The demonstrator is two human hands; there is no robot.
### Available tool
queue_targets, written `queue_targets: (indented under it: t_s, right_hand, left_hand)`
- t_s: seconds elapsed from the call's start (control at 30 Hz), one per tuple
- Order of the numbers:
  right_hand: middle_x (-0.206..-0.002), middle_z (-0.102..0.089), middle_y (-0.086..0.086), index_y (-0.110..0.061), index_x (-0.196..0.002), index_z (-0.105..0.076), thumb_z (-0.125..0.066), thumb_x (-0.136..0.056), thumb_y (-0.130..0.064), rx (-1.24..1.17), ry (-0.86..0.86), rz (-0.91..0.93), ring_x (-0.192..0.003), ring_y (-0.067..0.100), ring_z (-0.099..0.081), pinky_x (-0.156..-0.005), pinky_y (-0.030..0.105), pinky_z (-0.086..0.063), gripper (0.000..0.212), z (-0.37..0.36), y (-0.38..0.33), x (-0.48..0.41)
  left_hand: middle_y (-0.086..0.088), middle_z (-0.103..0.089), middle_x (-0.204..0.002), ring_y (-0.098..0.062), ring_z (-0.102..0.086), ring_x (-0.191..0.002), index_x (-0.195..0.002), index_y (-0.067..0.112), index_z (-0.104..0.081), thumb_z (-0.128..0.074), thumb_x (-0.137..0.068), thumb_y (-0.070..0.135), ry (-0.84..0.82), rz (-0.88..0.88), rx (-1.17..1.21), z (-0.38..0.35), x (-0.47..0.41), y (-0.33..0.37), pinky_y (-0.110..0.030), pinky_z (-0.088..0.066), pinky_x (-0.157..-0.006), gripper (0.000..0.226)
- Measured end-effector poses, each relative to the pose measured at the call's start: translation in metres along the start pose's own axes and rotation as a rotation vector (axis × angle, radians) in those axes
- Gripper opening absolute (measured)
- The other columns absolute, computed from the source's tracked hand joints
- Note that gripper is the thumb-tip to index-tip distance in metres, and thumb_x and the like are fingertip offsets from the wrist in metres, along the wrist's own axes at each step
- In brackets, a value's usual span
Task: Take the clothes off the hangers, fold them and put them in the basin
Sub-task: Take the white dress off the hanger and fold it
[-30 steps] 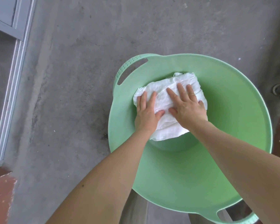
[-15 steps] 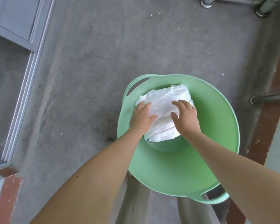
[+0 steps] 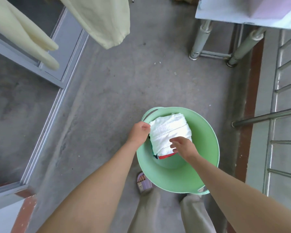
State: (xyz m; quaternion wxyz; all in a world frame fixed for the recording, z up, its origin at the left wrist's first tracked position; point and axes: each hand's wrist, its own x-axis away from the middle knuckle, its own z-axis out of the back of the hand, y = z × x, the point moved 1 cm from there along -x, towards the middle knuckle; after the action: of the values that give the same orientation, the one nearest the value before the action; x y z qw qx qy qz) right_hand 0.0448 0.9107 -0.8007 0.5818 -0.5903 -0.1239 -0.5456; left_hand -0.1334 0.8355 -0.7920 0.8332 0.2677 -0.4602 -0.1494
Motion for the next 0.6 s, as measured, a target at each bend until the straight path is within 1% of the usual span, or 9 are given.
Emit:
queue_targets:
  t_s: [0.1, 0.13, 0.17, 0.23, 0.3, 0.4, 0.47, 0.53, 0.6]
  right_hand:
    - [-0.092, -0.067, 0.004, -0.009, -0.115, -0.063, -0.046, -0.095, -0.011, -0.057, 0.013, 0.01, -0.076, 0.018, -0.06, -0.075, 0.027, -0.05, 0.027, 0.001, -0.022, 0.031]
    - [-0.092, -0.067, 0.004, -0.01, -0.115, -0.063, -0.046, -0.095, -0.011, -0.064, 0.025, 0.021, -0.076, 0.018, -0.06, -0.072, 0.024, -0.05, 0.027, 0.001, -0.029, 0.043]
    - [-0.093, -0.067, 0.004, -0.01, -0.114, -0.063, -0.045, -0.095, -0.011, -0.069, 0.038, 0.032, -0.076, 0.017, -0.06, -0.066, 0.02, -0.049, 0.026, 0.002, -0.038, 0.059]
    - [-0.093, -0.067, 0.004, -0.01, -0.114, -0.063, -0.046, -0.095, -0.012, -0.107, 0.06, 0.038, -0.072, 0.015, -0.058, -0.056, 0.016, -0.042, 0.025, 0.001, -0.049, 0.082]
    - [-0.09, -0.066, 0.004, -0.008, -0.114, -0.063, -0.048, -0.096, -0.014, -0.148, 0.066, 0.031, -0.067, 0.012, -0.057, -0.052, 0.014, -0.039, 0.025, -0.003, -0.055, 0.098]
    - [-0.091, -0.066, 0.006, -0.008, -0.112, -0.063, -0.048, -0.096, -0.013, -0.187, 0.09, 0.055, -0.066, 0.009, -0.056, -0.044, 0.007, -0.037, 0.022, -0.005, -0.075, 0.129]
    - [-0.093, -0.065, 0.007, -0.008, -0.11, -0.062, -0.047, -0.096, -0.011, -0.195, 0.097, 0.07, -0.066, 0.008, -0.056, -0.042, 0.005, -0.036, 0.021, -0.006, -0.081, 0.142]
    - [-0.091, -0.066, 0.007, -0.008, -0.109, -0.063, -0.049, -0.095, -0.013, -0.21, 0.099, 0.086, -0.065, 0.008, -0.056, -0.042, 0.005, -0.036, 0.02, -0.007, -0.089, 0.155]
    - [-0.086, -0.066, 0.005, -0.007, -0.109, -0.063, -0.052, -0.094, -0.016, -0.22, 0.1, 0.111, -0.064, 0.008, -0.056, -0.042, 0.006, -0.036, 0.02, -0.005, -0.101, 0.168]
  left_hand:
    - [-0.008, -0.067, -0.107, -0.02, -0.06, -0.098, -0.096, 0.018, -0.061, -0.054, -0.091, 0.01, -0.05, -0.065, 0.005, 0.017, 0.029, 0.016, -0.03, -0.046, -0.081, 0.012]
    - [-0.008, -0.067, -0.107, -0.02, -0.059, -0.096, -0.096, 0.017, -0.061, -0.055, -0.091, 0.009, -0.061, -0.09, 0.004, 0.024, 0.04, 0.021, -0.03, -0.046, -0.081, 0.012]
    - [-0.008, -0.067, -0.106, -0.019, -0.059, -0.095, -0.096, 0.017, -0.061, -0.055, -0.09, 0.009, -0.073, -0.113, 0.001, 0.034, 0.053, 0.027, -0.029, -0.046, -0.08, 0.012]
    - [-0.006, -0.067, -0.103, -0.015, -0.058, -0.091, -0.096, 0.017, -0.062, -0.056, -0.09, 0.009, -0.068, -0.147, -0.034, 0.051, 0.072, 0.035, -0.029, -0.047, -0.079, 0.012]
    - [-0.003, -0.067, -0.099, -0.013, -0.057, -0.088, -0.094, 0.019, -0.062, -0.056, -0.089, 0.01, -0.051, -0.166, -0.061, 0.068, 0.086, 0.039, -0.03, -0.048, -0.08, 0.012]
    - [-0.002, -0.067, -0.094, -0.014, -0.056, -0.086, -0.09, 0.021, -0.06, -0.056, -0.09, 0.008, -0.025, -0.203, -0.059, 0.104, 0.111, 0.053, -0.03, -0.047, -0.08, 0.014]
    - [-0.003, -0.067, -0.092, -0.016, -0.057, -0.086, -0.086, 0.023, -0.059, -0.055, -0.09, 0.006, -0.018, -0.219, -0.054, 0.122, 0.123, 0.058, -0.029, -0.046, -0.077, 0.017]
    - [0.0, -0.066, -0.087, -0.017, -0.058, -0.085, -0.083, 0.026, -0.058, -0.054, -0.09, 0.005, -0.008, -0.238, -0.032, 0.137, 0.135, 0.065, -0.025, -0.045, -0.068, 0.023]
    - [0.001, -0.065, -0.084, -0.019, -0.058, -0.083, -0.083, 0.025, -0.057, -0.053, -0.09, 0.004, 0.011, -0.265, -0.014, 0.15, 0.147, 0.075, -0.021, -0.042, -0.062, 0.022]
